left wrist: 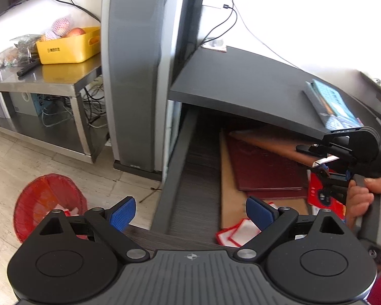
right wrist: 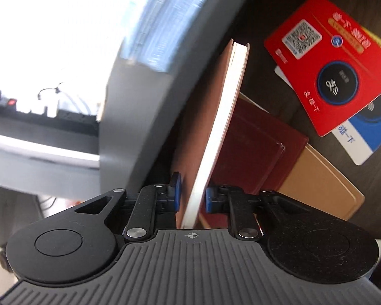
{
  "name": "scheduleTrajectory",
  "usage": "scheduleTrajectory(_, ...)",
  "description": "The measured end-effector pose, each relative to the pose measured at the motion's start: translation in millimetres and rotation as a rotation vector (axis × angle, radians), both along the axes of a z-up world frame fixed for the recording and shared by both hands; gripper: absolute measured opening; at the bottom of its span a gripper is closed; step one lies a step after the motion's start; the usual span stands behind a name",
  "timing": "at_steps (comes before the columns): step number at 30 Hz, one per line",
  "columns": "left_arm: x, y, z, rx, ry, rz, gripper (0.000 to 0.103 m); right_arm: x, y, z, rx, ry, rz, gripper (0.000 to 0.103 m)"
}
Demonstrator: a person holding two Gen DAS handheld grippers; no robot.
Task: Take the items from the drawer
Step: 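Lift the brown notebook up from the stack with the right tool, then carry the brown notebook up out of the drawer with the right tool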
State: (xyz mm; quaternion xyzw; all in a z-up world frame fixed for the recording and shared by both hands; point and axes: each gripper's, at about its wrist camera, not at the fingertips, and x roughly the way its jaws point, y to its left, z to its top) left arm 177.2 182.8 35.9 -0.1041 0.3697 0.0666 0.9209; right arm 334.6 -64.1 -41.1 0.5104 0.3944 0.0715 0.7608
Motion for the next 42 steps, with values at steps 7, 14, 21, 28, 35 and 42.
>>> scheduleTrajectory(7,-12,-17,8,-0.052,-0.008,-0.036,0.094,-45,-37,13,-0.033,-0.024,0.033,0.015)
scheduleTrajectory(14,-28,-26,17,-0.041,-0.026,-0.035,0.094,-66,-68,41,-0.053,-0.076,0.051,0.016)
scheduleTrajectory(21,-44,-27,26,-0.029,-0.052,-0.026,0.094,-100,-86,60,0.053,-0.113,0.038,0.016)
scheduleTrajectory(28,-57,-24,33,-0.031,-0.076,-0.013,0.094,-137,-107,80,0.133,-0.132,0.033,0.017)
scheduleTrajectory(35,-65,-18,38,-0.036,-0.101,0.006,0.094,-155,-108,106,0.224,-0.183,0.064,0.018)
scheduleTrajectory(42,-67,-8,38,-0.040,-0.100,0.027,0.094,-129,-82,122,0.246,-0.251,0.049,0.018)
